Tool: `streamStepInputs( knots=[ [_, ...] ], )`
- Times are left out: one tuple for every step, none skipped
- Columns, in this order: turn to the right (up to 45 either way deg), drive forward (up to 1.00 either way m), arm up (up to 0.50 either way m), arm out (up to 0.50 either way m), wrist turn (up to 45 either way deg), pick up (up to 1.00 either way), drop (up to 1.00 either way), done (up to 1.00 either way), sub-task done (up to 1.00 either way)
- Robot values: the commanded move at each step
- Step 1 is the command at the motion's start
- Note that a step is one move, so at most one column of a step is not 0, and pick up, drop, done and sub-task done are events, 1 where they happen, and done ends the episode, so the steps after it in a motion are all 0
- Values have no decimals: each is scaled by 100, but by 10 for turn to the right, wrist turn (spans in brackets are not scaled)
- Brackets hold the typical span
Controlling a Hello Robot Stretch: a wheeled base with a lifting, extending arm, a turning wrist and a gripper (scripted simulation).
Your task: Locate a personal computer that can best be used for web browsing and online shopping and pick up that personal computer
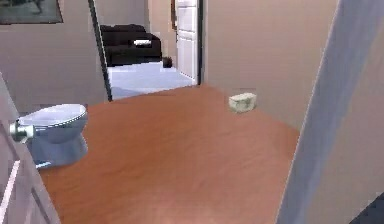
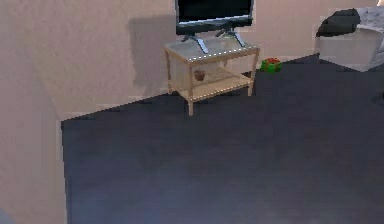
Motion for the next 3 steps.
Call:
streamStepInputs(
  knots=[
    [330, 0, 0, 0, 0, 0, 0, 0, 0],
    [0, 30, 0, 0, 0, 0, 0, 0, 0],
    [-450, 0, 0, 0, 0, 0, 0, 0, 0]
  ],
)
